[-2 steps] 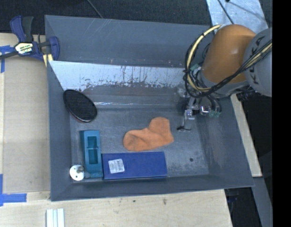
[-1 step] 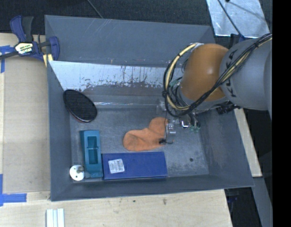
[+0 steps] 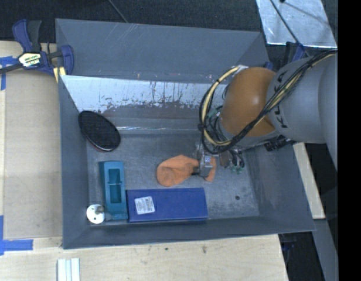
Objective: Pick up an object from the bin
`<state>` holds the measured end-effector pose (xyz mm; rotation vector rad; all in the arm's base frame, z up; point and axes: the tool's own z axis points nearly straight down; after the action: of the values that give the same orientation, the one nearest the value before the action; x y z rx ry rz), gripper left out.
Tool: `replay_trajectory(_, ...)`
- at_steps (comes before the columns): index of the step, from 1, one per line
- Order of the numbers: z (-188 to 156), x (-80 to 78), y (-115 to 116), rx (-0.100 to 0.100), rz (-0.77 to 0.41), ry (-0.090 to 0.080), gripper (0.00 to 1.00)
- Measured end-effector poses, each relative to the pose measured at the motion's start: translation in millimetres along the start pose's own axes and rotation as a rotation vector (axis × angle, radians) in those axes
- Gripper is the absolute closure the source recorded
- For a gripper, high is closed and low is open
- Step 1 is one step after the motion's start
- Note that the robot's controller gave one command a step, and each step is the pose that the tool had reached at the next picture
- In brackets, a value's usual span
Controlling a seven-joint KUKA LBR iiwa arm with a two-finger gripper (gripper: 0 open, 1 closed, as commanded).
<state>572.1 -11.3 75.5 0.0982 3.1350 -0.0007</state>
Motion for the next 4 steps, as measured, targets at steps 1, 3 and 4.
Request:
replay_trajectory(1, 0, 0.0, 0, 0.0, 0.0, 0.0, 1.0)
replay_trajectory(3, -113, 5.3, -26, 0.0, -0.216, 0.001, 1.0)
replay_trajectory(4, -318, 16.9, -27, -0.001, -0.189, 0.003, 1.0)
